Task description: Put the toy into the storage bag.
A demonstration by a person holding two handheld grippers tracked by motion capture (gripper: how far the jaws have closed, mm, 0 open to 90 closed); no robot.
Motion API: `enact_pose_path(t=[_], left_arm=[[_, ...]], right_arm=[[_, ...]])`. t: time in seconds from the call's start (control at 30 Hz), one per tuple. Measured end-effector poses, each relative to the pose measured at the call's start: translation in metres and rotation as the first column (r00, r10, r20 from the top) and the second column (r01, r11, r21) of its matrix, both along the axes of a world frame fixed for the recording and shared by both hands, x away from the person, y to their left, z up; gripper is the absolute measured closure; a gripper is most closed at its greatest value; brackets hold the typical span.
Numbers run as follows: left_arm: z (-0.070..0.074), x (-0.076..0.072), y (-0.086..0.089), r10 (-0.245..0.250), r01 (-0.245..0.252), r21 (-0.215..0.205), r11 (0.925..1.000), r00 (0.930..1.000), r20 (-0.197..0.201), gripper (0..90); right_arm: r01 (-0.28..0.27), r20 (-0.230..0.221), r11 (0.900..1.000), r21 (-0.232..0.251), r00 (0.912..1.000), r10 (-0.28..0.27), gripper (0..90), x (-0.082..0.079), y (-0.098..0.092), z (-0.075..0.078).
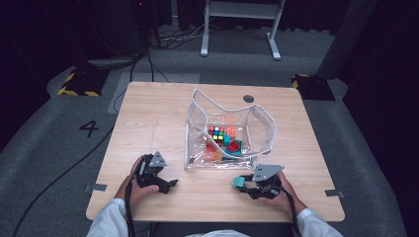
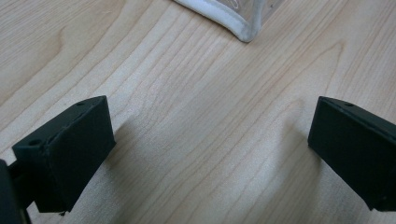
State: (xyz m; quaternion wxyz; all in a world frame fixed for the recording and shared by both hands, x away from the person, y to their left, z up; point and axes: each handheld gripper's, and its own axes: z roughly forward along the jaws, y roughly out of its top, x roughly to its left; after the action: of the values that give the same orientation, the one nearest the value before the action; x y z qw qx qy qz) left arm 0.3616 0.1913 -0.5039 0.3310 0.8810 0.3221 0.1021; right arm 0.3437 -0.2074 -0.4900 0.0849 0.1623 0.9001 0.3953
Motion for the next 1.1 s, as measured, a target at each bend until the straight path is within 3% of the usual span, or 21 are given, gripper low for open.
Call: enact_pose_path(t=[0.03, 0.27, 0.63, 0.87, 1.03, 1.1], left_arm=[[0.0, 0.0, 0.0, -0.001, 0.001, 0.001, 1.0, 1.0, -0.001, 0.4], [0.0, 0.0, 0.0, 0.001, -0.001, -0.001, 1.0, 1.0, 0.001, 0.4], [0.0, 0.0, 0.0, 0.0, 0.0, 0.0, 1.0, 1.0, -0.001, 0.4], [0.0, 0.0, 0.0, 0.0, 0.0, 0.0, 1.0, 1.0, -0.001, 0.4], [0.0, 0.0, 0.0, 0.001, -0.001, -0.001, 1.0, 1.0, 0.001, 0.4], [0.0, 0.0, 0.0, 0.003, -0.003, 0.0, 1.0, 1.0, 0.0, 0.4]], right_arm=[[-0.001, 0.021, 1.0, 0.004, 0.9998, 0.001, 59.4, 0.001, -0.006, 0.0], [0.08, 0.018, 0.997, -0.018, 0.9966, -0.08, 59.5, 0.0, -0.042, 0.001], [0.192, 0.013, 0.981, 0.008, 0.9812, -0.192, 59.5, 0.005, -0.082, 0.009], [0.24, 0.061, 0.969, 0.051, 0.9681, -0.243, 59.5, 0.009, -0.098, 0.033], [0.289, 0.11, 0.956, 0.056, 0.9494, -0.294, 59.5, 0.019, -0.109, 0.054], [0.304, 0.129, 0.949, 0.08, 0.9412, -0.312, 59.4, 0.024, -0.115, 0.064]])
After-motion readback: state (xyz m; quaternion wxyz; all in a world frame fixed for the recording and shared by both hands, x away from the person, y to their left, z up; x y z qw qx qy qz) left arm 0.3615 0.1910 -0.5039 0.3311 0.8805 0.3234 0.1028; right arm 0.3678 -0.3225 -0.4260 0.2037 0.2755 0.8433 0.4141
